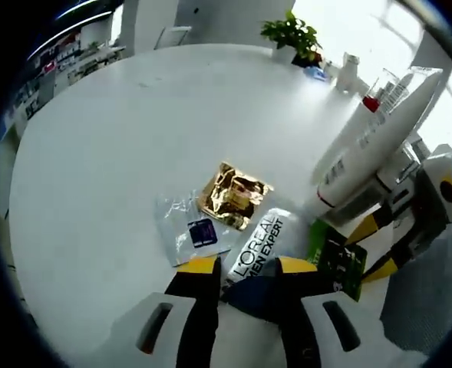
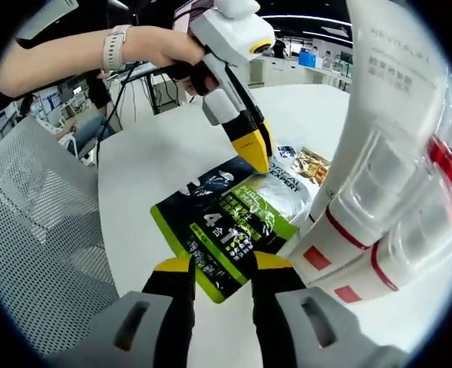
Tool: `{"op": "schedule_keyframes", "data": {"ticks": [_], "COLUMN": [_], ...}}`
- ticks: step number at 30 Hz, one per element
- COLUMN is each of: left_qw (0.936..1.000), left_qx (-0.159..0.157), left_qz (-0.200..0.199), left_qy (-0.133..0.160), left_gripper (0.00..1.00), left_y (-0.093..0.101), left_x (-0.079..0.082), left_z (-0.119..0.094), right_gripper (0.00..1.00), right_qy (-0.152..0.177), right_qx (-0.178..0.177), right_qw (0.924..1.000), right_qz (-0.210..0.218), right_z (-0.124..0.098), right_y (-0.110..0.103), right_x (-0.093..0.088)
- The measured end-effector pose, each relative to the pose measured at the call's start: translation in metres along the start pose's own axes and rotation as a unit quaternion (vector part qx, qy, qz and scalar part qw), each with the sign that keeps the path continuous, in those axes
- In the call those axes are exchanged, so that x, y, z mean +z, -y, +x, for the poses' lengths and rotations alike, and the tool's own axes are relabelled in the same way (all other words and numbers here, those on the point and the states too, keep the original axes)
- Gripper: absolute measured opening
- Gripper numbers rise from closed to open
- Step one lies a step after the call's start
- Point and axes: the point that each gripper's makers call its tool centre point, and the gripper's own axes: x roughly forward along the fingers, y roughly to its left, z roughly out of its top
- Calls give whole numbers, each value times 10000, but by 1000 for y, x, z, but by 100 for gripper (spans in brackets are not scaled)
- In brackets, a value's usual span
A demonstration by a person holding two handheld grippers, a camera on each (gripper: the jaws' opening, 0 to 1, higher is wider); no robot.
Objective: Arrange the skincare products in the storage area until every visible bottle or jar stands upright without overlapping.
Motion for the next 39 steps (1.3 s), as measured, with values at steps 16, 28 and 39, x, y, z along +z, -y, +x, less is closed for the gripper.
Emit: {"op": "schedule_keyframes", "data": {"ticks": [16,28,39], "left_qw": [9981,9992,9994], "left_qx": [-59,-10,-91], "left_qz": [511,382,340], "left_qy": [-325,-147,54], "left_gripper": [28,27,29], "left_y": [10,7,15], "left_x": [-21,-13,-4], "left_z": [-9,-4,-6], "right_gripper": [39,38,40], "right_qy": [-28,23,94], "right_qx": [-36,-198,-140], "right_qw": [10000,9998,9995], "right_qz": [-42,82,252], "right_z": [2,5,5], "right_y": [-7,0,1], "right_x": [2,5,8]}}
